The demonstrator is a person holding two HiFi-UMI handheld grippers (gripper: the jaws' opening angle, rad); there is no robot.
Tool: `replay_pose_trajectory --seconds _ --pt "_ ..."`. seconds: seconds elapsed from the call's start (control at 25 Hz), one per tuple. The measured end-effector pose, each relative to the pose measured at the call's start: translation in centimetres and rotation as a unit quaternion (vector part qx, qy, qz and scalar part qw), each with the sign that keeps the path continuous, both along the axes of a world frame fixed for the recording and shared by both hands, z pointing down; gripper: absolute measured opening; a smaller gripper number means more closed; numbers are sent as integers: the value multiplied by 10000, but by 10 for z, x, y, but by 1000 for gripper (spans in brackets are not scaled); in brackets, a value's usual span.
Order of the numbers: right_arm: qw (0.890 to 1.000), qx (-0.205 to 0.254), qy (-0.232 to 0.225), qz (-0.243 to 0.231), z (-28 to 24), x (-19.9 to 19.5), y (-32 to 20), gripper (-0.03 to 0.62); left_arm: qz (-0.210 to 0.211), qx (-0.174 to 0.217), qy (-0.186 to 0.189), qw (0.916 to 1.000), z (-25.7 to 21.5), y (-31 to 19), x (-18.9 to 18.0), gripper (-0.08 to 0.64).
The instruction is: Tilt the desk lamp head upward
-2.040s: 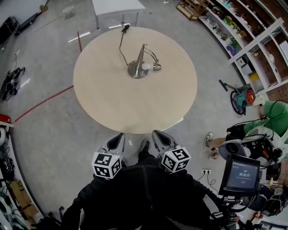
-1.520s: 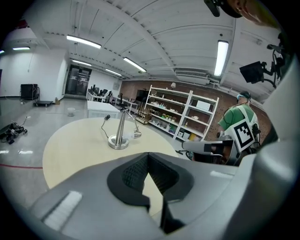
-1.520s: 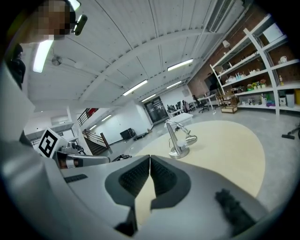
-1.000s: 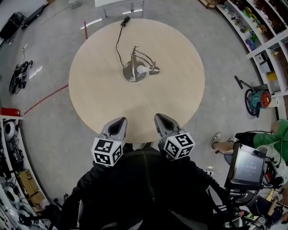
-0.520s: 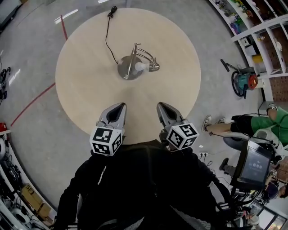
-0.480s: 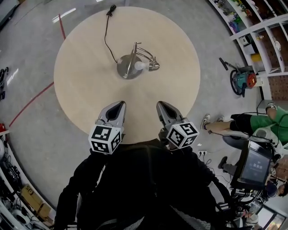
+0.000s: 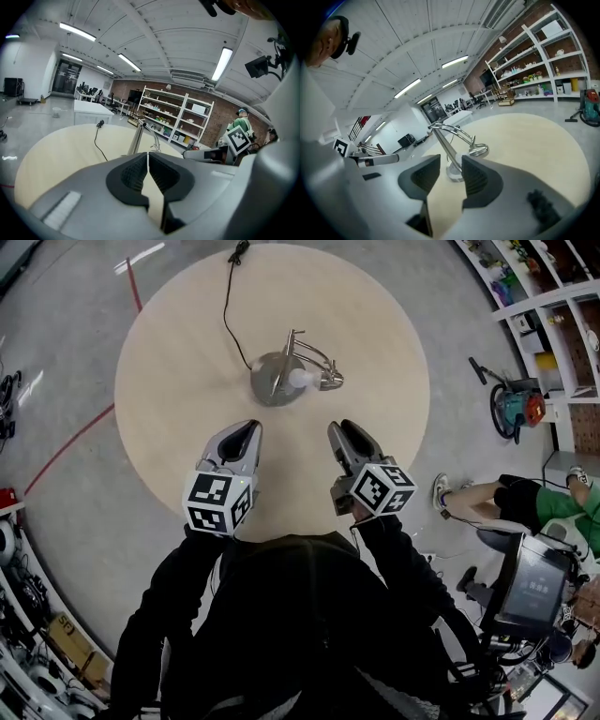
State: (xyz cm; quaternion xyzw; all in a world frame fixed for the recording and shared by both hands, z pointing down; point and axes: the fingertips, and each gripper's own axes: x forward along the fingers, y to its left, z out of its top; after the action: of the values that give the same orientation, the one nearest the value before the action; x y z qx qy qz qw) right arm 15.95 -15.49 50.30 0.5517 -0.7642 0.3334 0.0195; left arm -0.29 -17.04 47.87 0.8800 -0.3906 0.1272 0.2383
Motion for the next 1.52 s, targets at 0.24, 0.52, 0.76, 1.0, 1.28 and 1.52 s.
replay_pose_trajectory --seconds 0.24,0.52,0.76,1.0,1.28,1.52 --pt "9996 -247 -48 112 48 27 -53 244 -214 106 -299 9993 6 -36 15 59" --pt "9956 -557 -705 271 93 23 -87 333 -131 183 -514 9984 21 -64 36 143" --pt "9901 -837 -981 554 121 23 -102 344 -83 255 -672 9974 36 -90 57 158" --pt "9797 -973 -1629 647 138 6 -108 344 -58 196 -800 9966 54 -116 69 169" --pt "9729 -750 -2036 796 133 11 -115 342 -4 253 -765 9967 55 -125 74 173" --pt "9662 -810 -2273 905 139 2 -119 342 1 241 -961 9951 66 -130 80 184"
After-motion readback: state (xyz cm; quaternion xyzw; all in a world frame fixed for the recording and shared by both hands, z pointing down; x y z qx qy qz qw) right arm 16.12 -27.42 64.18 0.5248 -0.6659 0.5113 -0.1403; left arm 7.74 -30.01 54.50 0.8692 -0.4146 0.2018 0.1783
